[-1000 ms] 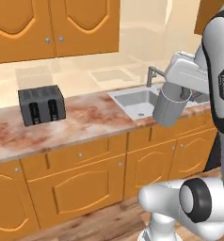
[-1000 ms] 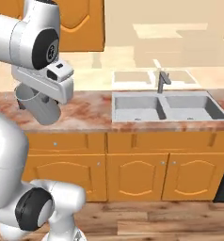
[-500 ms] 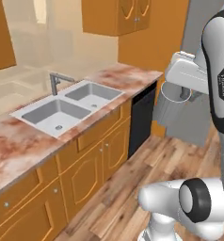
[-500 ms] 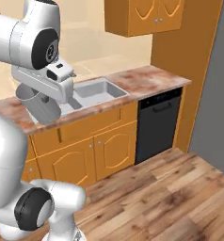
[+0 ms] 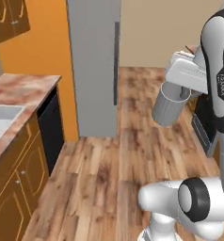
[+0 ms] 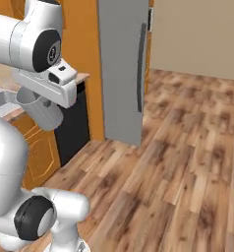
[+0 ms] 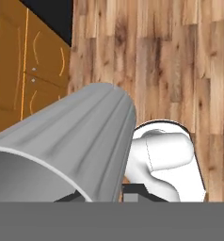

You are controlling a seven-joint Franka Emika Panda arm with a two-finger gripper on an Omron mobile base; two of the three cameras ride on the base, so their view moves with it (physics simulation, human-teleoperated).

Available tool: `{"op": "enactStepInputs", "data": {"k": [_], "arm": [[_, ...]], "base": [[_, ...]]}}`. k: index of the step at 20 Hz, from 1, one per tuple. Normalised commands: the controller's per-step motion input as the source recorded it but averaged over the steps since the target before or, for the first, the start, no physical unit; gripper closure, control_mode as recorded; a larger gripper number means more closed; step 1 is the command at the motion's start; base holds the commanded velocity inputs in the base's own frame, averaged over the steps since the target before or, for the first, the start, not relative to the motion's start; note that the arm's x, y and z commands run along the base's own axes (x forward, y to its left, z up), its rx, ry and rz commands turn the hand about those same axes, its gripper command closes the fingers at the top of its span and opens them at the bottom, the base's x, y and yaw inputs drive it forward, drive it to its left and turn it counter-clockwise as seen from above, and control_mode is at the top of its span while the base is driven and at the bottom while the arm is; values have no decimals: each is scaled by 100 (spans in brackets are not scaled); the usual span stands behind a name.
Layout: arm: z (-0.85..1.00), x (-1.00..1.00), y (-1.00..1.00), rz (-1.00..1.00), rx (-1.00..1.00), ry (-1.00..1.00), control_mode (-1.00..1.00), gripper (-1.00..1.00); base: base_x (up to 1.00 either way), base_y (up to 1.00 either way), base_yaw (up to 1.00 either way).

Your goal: There is a bowl on the dining counter. Grab a lemon wedge from the fridge and place it in the bowl. Then get the liquor bottle and glass cup from the cabinet and place them next to the bowl.

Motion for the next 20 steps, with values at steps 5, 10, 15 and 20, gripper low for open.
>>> {"op": "enactStepInputs", "data": {"k": [5, 10, 15, 20], "arm": [[0, 0, 0, 0, 0, 0, 100, 100], [0, 0, 0, 0, 0, 0, 100, 100], [0, 0, 0, 0, 0, 0, 100, 100], [0, 0, 0, 0, 0, 0, 100, 100]], "base": [[24, -46, -71], [92, -3, -43], [100, -2, -7], [100, -21, 5]]}}
